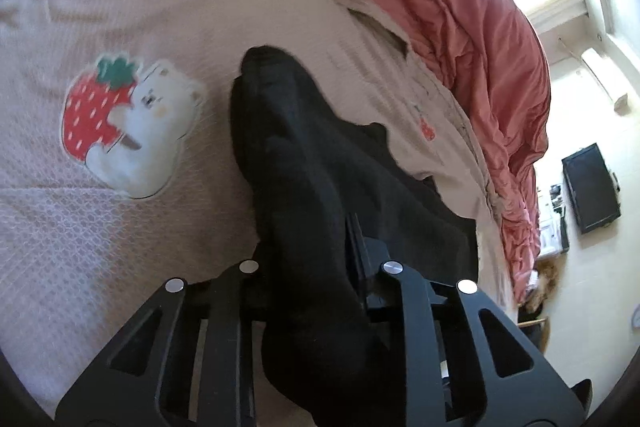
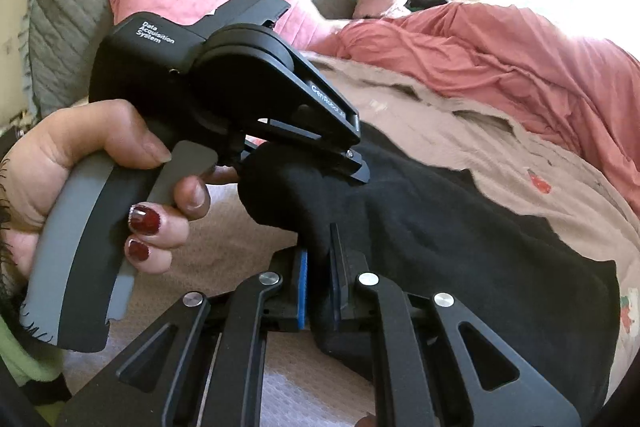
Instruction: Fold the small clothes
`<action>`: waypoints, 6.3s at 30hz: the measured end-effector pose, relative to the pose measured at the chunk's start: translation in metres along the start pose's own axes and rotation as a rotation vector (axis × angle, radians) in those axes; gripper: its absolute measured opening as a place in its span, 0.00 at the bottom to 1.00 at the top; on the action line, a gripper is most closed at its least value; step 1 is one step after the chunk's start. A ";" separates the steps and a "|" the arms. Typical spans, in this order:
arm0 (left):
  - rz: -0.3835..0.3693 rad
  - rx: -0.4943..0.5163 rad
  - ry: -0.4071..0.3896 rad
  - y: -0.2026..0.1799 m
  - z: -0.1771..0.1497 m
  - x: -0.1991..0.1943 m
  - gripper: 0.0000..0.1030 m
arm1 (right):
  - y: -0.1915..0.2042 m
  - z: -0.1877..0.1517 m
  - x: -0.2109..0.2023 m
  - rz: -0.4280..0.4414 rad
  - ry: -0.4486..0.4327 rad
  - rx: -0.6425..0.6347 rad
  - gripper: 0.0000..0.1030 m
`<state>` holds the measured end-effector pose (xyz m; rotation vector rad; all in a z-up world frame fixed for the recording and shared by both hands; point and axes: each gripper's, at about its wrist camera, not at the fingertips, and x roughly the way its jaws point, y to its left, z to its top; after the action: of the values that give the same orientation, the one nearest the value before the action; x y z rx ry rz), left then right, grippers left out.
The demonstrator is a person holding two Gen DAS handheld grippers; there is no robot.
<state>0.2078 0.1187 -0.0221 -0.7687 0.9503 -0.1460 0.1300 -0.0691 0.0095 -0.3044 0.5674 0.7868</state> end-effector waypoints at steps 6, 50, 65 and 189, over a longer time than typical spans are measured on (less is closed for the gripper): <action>0.005 0.099 -0.043 -0.071 -0.002 -0.012 0.15 | -0.040 0.000 -0.048 -0.037 -0.110 0.119 0.07; 0.191 0.513 -0.034 -0.147 -0.117 0.070 0.52 | -0.227 -0.151 -0.174 -0.200 -0.039 0.707 0.39; 0.177 0.525 -0.007 -0.142 -0.128 0.069 0.58 | -0.230 -0.112 -0.121 -0.132 0.124 0.512 0.54; 0.192 0.517 -0.118 -0.140 -0.153 -0.003 0.91 | -0.191 -0.096 -0.205 -0.367 0.013 0.400 0.90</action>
<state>0.1167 -0.0632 0.0187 -0.2058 0.8196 -0.1674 0.1190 -0.3608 0.0608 -0.0397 0.6441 0.3068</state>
